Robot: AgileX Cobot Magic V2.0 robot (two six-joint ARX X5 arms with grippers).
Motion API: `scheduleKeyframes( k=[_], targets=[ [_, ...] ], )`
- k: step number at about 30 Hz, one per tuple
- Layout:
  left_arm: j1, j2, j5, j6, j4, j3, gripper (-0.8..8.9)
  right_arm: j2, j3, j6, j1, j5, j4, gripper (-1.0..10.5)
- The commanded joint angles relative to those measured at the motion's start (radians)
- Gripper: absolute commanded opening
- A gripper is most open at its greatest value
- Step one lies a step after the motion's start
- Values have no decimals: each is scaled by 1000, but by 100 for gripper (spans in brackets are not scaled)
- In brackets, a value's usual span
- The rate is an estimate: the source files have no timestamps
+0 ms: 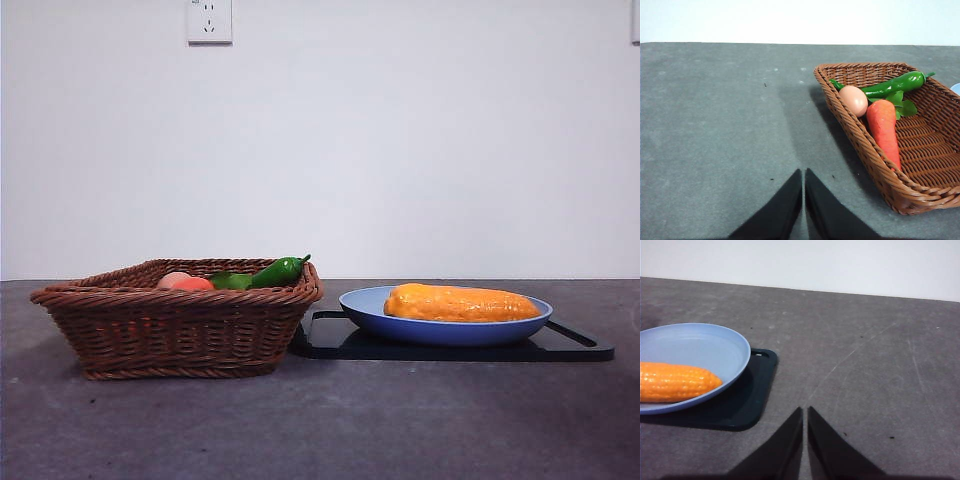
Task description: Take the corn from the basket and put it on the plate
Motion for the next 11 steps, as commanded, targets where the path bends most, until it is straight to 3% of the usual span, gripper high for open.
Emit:
scheduleKeyframes(
  k=[1, 11],
  targets=[
    [4, -2, -2, -5, -15, -24, 8, -2, -6, 6, 0, 0, -6, 2],
    [4, -2, -2, -5, -15, -24, 8, -2, -6, 6, 0, 0, 5, 2]
  ],
)
